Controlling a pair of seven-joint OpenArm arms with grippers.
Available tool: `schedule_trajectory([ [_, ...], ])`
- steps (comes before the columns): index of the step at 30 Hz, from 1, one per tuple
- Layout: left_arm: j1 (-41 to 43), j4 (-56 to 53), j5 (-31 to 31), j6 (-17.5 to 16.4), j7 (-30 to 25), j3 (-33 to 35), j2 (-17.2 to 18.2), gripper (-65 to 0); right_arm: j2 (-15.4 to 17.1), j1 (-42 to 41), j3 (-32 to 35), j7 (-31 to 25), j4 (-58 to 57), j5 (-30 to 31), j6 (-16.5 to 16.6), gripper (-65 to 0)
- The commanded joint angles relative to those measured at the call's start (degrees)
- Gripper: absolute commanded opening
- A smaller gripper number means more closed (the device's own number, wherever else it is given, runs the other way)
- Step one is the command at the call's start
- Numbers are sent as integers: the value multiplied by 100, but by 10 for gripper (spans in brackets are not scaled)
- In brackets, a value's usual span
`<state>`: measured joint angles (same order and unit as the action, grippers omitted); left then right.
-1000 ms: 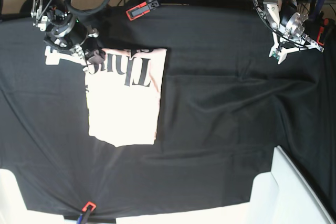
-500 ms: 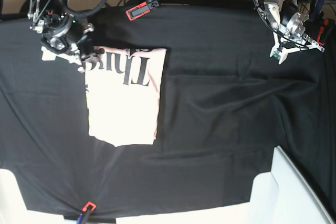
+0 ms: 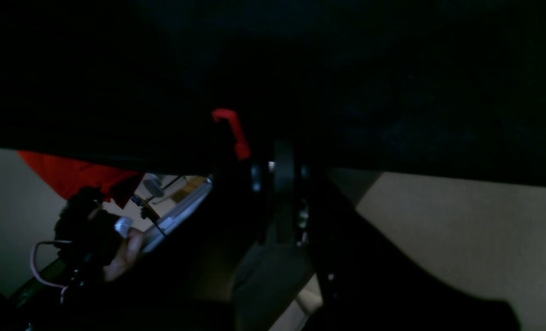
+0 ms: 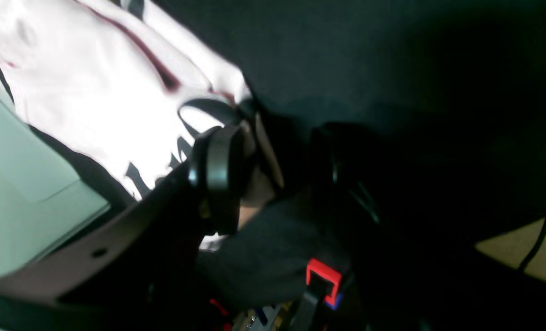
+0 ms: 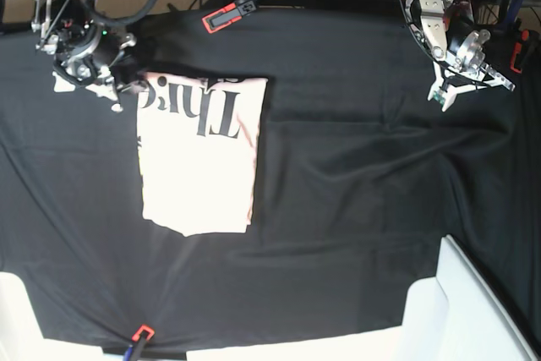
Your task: Fold the T-shirt properly
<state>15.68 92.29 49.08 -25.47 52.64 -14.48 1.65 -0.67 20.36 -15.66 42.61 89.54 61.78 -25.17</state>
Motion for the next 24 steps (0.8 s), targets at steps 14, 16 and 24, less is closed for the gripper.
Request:
schedule_trajectory([
  [14, -351, 217, -3207, 55, -855, 1760, 94, -632, 959, -185, -478, -353, 475, 103, -169, -438],
  [16, -562, 279, -3972, 55, -855, 2077, 94, -633, 994, -159, -478, -345, 475, 103, 183, -538],
  [24, -1581, 454, -4860, 55, -873, 3255, 42, -633, 1188, -344, -337, 631, 466, 95, 1255, -650],
])
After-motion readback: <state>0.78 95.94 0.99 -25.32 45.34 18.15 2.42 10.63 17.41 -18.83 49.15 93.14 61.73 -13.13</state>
